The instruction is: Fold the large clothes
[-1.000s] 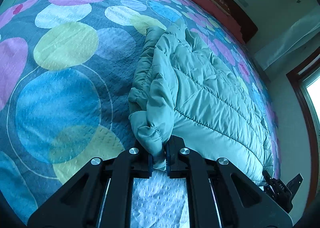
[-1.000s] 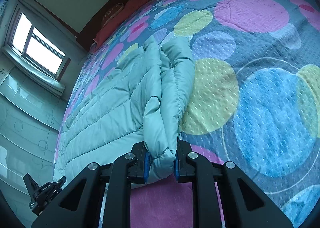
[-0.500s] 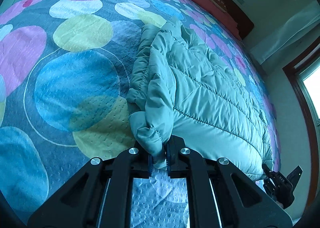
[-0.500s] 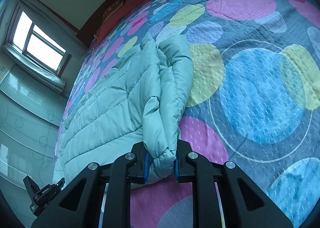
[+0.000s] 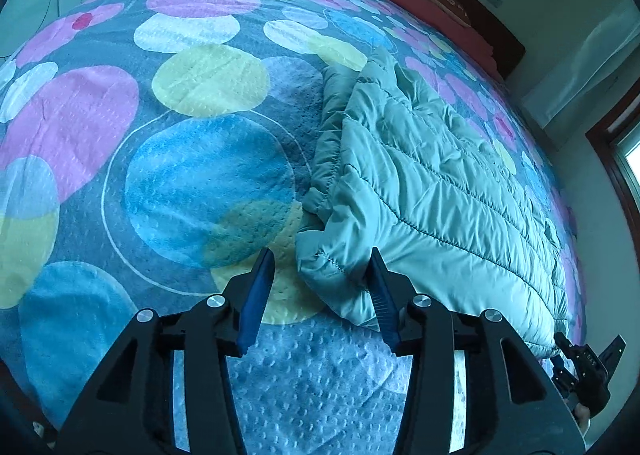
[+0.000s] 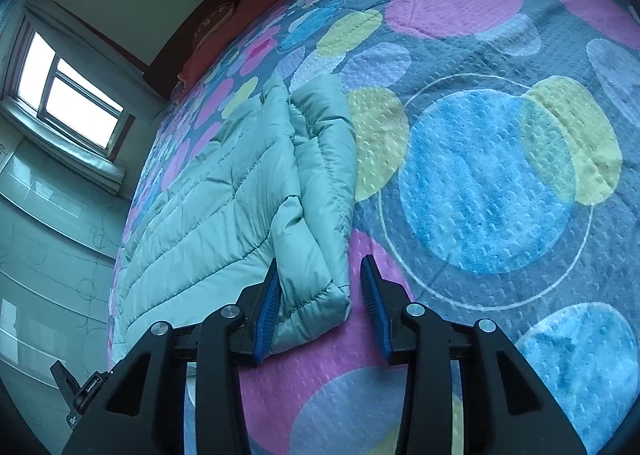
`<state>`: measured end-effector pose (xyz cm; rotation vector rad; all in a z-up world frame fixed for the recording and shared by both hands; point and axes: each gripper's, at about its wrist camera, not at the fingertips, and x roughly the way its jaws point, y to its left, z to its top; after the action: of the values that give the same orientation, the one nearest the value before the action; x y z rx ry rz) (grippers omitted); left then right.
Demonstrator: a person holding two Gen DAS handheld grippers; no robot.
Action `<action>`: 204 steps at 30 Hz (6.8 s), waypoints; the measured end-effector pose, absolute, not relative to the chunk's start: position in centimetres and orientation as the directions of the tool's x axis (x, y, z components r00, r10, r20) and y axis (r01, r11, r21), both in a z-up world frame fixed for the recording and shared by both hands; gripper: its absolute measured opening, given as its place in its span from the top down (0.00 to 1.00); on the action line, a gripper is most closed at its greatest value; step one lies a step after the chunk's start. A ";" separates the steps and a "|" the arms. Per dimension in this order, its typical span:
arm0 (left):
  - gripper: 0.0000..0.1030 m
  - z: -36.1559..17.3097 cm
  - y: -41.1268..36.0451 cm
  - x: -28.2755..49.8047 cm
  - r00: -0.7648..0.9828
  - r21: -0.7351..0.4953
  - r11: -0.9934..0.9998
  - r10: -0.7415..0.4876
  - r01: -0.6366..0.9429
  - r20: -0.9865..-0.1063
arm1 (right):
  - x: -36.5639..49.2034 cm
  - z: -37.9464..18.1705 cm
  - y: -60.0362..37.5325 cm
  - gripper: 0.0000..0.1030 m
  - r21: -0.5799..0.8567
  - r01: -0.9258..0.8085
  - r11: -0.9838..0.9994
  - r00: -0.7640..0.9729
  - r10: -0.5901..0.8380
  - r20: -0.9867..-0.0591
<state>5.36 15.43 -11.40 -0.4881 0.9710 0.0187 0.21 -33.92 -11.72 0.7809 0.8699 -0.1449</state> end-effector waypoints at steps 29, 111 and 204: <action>0.52 -6.2 14.7 6.7 0.648 -0.247 0.948 -0.062 -0.199 -0.759 | 3.4 -4.4 -28.0 0.60 0.183 0.322 0.929 0.681 -0.093 -0.726; 0.52 -8.7 11.8 7.6 0.620 -0.174 0.969 -0.029 -0.174 -0.784 | 13.2 -11.0 -11.4 0.60 -0.068 0.021 0.997 0.607 -0.067 -0.792; 0.89 -7.8 -17.9 6.1 0.567 -0.151 0.890 -0.396 0.430 -0.722 | 3.0 -8.2 -36.4 0.44 -0.016 0.427 0.904 0.571 -0.283 -0.770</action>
<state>6.14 -17.93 -7.75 0.0430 0.8378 -0.4854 3.00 -36.44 -8.15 0.1794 0.8685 -0.4189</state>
